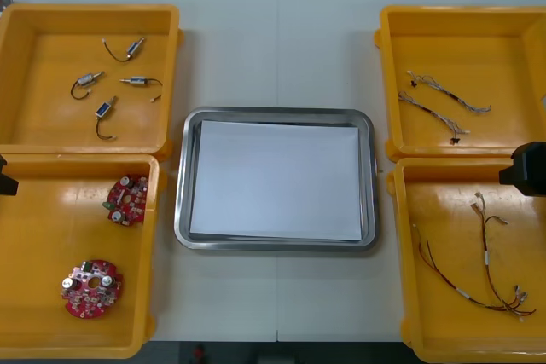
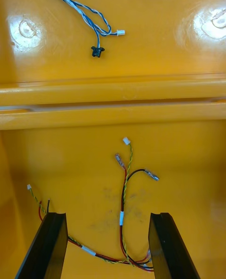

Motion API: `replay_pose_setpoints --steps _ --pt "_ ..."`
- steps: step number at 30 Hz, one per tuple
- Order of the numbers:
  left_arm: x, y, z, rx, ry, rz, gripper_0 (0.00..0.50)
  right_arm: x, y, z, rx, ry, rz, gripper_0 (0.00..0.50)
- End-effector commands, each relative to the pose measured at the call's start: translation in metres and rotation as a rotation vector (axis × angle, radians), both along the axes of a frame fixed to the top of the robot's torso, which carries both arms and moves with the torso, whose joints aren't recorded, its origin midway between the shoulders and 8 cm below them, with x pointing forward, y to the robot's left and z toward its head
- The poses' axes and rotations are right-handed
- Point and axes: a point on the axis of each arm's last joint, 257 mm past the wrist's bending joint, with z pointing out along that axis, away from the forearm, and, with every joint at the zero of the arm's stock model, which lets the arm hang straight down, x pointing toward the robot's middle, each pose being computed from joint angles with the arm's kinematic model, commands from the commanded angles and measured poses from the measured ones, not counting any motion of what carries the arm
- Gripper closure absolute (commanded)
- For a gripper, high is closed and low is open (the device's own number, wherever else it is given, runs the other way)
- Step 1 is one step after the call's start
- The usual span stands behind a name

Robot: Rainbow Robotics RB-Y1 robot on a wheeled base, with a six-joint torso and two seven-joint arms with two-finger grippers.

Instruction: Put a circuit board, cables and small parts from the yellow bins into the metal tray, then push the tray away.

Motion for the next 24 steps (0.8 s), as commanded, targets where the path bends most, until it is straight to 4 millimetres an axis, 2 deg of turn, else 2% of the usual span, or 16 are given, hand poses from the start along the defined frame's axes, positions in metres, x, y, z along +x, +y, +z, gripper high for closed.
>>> replay_pose_setpoints --steps 1,24 --pt "-0.0002 0.0050 0.0119 0.042 -0.022 -0.042 0.000 -0.0018 -0.0051 0.0087 -0.013 -0.023 -0.032 0.000" --pt "-0.0002 0.0050 0.0119 0.042 -0.022 -0.042 0.000 -0.0018 -0.0051 0.0087 -0.013 -0.023 -0.032 0.000"
